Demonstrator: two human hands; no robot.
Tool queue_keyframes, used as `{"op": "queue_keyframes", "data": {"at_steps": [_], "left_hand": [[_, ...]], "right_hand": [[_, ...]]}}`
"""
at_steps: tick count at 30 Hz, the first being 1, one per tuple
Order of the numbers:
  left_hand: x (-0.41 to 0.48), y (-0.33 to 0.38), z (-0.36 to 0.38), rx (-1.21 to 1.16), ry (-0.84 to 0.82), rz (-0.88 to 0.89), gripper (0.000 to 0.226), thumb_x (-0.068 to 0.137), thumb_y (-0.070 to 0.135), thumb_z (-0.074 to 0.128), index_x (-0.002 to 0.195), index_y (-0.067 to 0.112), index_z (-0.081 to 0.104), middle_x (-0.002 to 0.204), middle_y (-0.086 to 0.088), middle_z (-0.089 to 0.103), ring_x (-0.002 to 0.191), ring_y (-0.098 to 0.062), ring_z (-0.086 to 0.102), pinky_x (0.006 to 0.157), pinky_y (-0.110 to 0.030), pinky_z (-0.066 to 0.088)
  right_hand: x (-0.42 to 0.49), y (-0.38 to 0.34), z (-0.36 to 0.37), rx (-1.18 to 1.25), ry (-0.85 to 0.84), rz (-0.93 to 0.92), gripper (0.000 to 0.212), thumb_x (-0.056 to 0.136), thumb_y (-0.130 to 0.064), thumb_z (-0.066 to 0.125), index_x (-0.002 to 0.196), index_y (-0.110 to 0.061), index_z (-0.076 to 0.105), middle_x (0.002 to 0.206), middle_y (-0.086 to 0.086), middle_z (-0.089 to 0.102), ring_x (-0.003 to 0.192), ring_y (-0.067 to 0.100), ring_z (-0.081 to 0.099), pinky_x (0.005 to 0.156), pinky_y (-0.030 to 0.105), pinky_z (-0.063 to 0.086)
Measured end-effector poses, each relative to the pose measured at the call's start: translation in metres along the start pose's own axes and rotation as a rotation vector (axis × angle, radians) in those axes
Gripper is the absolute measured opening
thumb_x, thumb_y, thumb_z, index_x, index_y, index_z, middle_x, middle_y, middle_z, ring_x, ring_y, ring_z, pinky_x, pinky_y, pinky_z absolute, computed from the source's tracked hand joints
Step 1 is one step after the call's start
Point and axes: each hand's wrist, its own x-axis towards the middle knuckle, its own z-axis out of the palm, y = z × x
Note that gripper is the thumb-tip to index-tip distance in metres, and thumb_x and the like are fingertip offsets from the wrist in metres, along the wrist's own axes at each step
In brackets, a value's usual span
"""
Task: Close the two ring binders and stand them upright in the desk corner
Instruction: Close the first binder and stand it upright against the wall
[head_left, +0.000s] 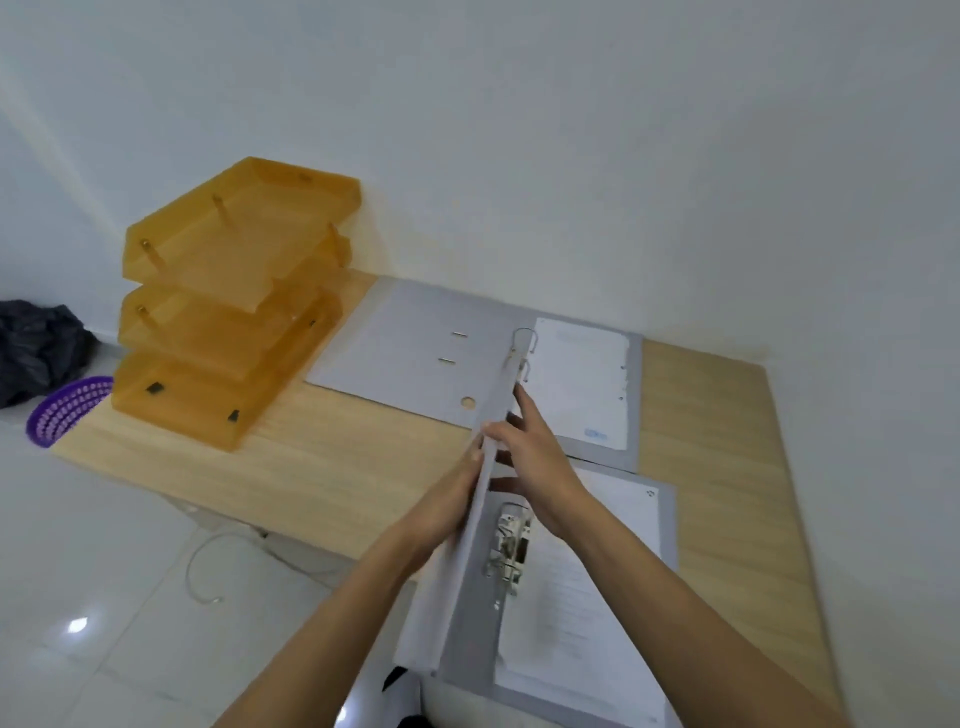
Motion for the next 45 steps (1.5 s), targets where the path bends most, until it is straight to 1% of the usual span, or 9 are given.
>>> {"op": "queue_keyframes", "data": {"at_steps": [4,8,11,15,21,29,36,41,45], "left_hand": [[0.007,-0.050,0.031,0.242,0.139,-0.102,0.064,0.104,0.048,0.035,0.160,0.021,0.018,0.168,0.003,0.018,0.154,-0.015,0.015,0.125,-0.038,0.012],[0.000,-0.086,0.041,0.237,0.298,-0.195,0.071,0.099,0.047,0.051,0.156,0.013,0.028,0.162,-0.007,0.034,0.147,-0.027,0.034,0.118,-0.042,0.029],[-0.004,-0.100,0.046,0.176,0.348,-0.298,0.068,0.091,0.056,0.059,0.144,0.014,0.047,0.143,-0.008,0.057,0.125,-0.030,0.057,0.096,-0.039,0.045],[-0.003,-0.107,0.057,0.196,0.361,-0.320,0.057,0.086,0.058,0.065,0.123,0.015,0.059,0.127,-0.006,0.067,0.109,-0.027,0.063,0.086,-0.037,0.047],[0.005,-0.104,0.081,0.282,0.363,-0.350,0.069,0.088,0.048,0.069,0.140,0.010,0.045,0.137,-0.014,0.060,0.120,-0.034,0.059,0.080,-0.031,0.041],[0.007,-0.100,0.092,0.349,0.402,-0.338,0.068,0.086,0.051,0.069,0.137,0.012,0.046,0.131,-0.015,0.064,0.117,-0.035,0.061,0.082,-0.035,0.045],[0.004,-0.096,0.102,0.496,0.441,-0.346,0.071,0.085,0.060,0.063,0.136,0.013,0.045,0.129,-0.014,0.065,0.115,-0.036,0.062,0.086,-0.042,0.048],[0.001,-0.094,0.112,0.700,0.400,-0.331,0.063,0.085,0.063,0.059,0.121,0.013,0.046,0.124,-0.012,0.066,0.110,-0.037,0.064,0.077,-0.040,0.045],[0.002,-0.100,0.117,0.619,0.360,-0.311,0.063,0.084,0.056,0.066,0.125,0.012,0.044,0.127,-0.012,0.063,0.113,-0.036,0.063,0.079,-0.039,0.046]], "right_hand": [[-0.026,0.018,-0.070,-0.083,0.184,-0.005,0.061,0.081,-0.001,0.054,0.136,-0.027,0.050,0.116,0.004,0.070,0.098,0.023,0.071,0.074,0.041,0.061],[-0.038,0.036,-0.135,-0.199,0.421,-0.014,0.085,0.081,0.000,0.059,0.153,-0.032,0.028,0.120,0.004,0.068,0.096,0.018,0.069,0.073,0.031,0.056],[-0.038,0.055,-0.158,-0.432,0.478,-0.027,0.099,0.078,-0.028,0.078,0.156,-0.038,0.018,0.143,0.004,0.051,0.121,0.024,0.059,0.092,0.034,0.050],[-0.041,0.101,-0.170,-0.754,0.430,0.174,0.114,0.061,-0.064,0.081,0.154,-0.046,0.018,0.147,0.006,0.025,0.123,0.030,0.055,0.086,0.037,0.052],[-0.043,0.148,-0.187,-0.815,0.403,0.348,0.111,0.066,-0.060,0.081,0.157,-0.040,0.020,0.163,0.009,0.004,0.147,0.037,0.022,0.109,0.049,0.040],[-0.030,0.160,-0.152,-1.000,0.109,0.221,0.096,0.083,-0.049,0.069,0.158,-0.040,0.010,0.169,-0.001,-0.020,0.154,0.036,-0.016,0.119,0.065,0.005],[-0.027,0.162,-0.148,-0.933,0.070,0.288,0.097,0.083,-0.044,0.069,0.157,-0.045,0.006,0.168,-0.005,-0.021,0.153,0.038,-0.016,0.114,0.072,0.012],[-0.028,0.161,-0.138,-0.863,0.096,0.386,0.093,0.084,-0.024,0.059,0.158,-0.039,0.004,0.168,-0.001,-0.020,0.152,0.044,-0.014,0.115,0.068,0.022],[-0.032,0.168,-0.134,-0.847,0.093,0.413,0.098,0.084,-0.034,0.063,0.158,-0.037,-0.003,0.167,-0.002,-0.024,0.152,0.044,-0.017,0.114,0.069,0.023]]}}
